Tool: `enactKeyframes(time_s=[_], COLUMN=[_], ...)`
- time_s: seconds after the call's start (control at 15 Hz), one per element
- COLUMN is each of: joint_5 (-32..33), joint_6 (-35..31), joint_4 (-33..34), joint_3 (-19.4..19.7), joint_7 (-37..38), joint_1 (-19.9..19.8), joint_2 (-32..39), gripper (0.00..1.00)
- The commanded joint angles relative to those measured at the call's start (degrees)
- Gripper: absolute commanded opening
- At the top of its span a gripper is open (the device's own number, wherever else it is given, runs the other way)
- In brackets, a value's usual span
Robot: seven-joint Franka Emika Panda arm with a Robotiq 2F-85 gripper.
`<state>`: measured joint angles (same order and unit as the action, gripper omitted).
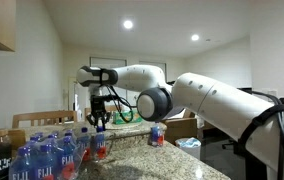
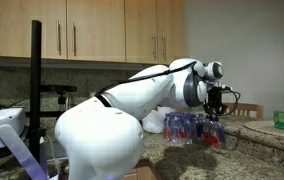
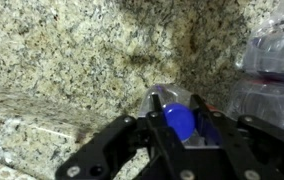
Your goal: Move the water bottles to the left
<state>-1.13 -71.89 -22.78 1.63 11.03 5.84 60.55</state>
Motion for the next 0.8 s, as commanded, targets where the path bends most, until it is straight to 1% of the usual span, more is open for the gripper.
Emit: enactKeyframes(time_s=[0.0, 0.33, 0.73], joint_5=[-0.5, -0.3, -0.3], joint_6=[-1.1, -0.1, 2.4], joint_4=[-2.9, -3.5, -4.2], joint_3=[-0.4, -0.3, -0.4], joint_7=[-0.1, 0.3, -1.4], joint_1=[-0.1, 0.0, -0.2], joint_2=[-2.0, -2.6, -3.7], gripper=[0.09, 0.09, 0.09])
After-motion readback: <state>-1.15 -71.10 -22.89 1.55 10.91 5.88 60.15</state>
